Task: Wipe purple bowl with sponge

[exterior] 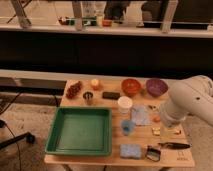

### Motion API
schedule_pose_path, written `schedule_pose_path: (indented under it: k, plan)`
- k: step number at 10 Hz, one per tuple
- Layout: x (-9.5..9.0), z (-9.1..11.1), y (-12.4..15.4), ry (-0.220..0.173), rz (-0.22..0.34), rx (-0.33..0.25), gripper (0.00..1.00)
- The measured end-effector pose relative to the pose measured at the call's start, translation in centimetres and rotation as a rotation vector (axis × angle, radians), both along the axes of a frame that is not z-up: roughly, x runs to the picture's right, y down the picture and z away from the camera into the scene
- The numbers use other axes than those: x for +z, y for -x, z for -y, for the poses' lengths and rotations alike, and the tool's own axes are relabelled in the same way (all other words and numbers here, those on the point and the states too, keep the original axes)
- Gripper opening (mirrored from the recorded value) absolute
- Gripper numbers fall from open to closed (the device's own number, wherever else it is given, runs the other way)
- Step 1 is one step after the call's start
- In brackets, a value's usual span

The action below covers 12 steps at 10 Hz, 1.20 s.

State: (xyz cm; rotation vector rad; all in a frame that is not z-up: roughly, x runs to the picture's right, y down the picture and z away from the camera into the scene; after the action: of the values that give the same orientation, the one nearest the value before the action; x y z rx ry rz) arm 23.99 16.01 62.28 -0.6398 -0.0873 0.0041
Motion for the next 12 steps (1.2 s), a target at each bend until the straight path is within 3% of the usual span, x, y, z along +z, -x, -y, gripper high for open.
schedule_pose_path:
  k: [6, 7, 8, 12]
  plan:
    - [0.1, -0.4, -0.1, 0.004, -0.017, 0.013, 0.8]
    - [0.3, -1.1, -0.3, 0.0, -0.036, 0.031, 0.8]
    - [0.4, -3.3, -0.4, -0.014, -0.065, 0.051, 0.8]
    - [-0.1, -6.7, 0.6, -0.051, -0.063, 0.048, 0.8]
